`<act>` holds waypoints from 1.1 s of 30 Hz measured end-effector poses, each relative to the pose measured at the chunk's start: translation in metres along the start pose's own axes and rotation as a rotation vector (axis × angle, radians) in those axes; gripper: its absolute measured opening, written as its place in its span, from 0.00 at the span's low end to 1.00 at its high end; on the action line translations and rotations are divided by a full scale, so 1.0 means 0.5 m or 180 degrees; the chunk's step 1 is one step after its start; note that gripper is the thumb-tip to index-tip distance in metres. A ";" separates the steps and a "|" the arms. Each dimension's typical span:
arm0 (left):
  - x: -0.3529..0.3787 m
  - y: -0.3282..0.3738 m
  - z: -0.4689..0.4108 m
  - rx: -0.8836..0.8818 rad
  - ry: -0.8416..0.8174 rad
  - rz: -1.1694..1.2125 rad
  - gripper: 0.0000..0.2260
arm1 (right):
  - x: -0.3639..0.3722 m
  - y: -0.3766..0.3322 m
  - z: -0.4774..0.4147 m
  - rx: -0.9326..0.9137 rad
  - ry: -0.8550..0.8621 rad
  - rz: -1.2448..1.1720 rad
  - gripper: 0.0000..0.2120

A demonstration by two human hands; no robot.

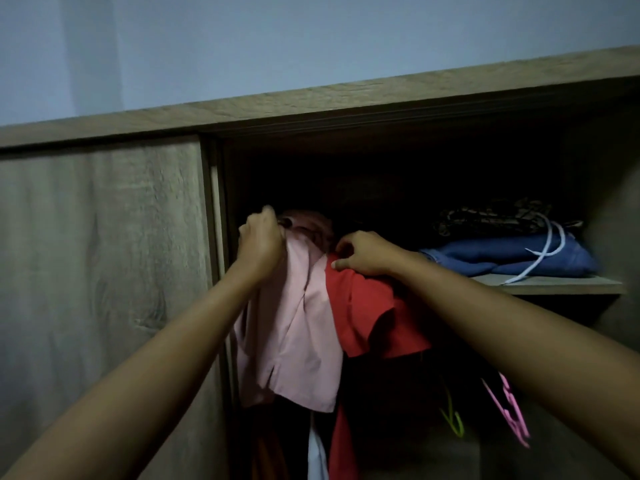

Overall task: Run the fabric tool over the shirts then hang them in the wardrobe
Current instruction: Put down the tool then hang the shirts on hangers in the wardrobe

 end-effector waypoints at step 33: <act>-0.208 -0.121 0.104 0.0615 0.1871 0.1409 0.07 | 0.028 -0.027 -0.006 0.0810 0.0636 -0.0686 0.30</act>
Point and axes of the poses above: each hand's wrist, its own z-axis away from the middle knuckle, its own x-axis out of the palm, y = z × x, the point moved 1 cm from there along -z, towards the middle knuckle, and after that the axes turned 14 degrees about -z, right-handed, at the moved point
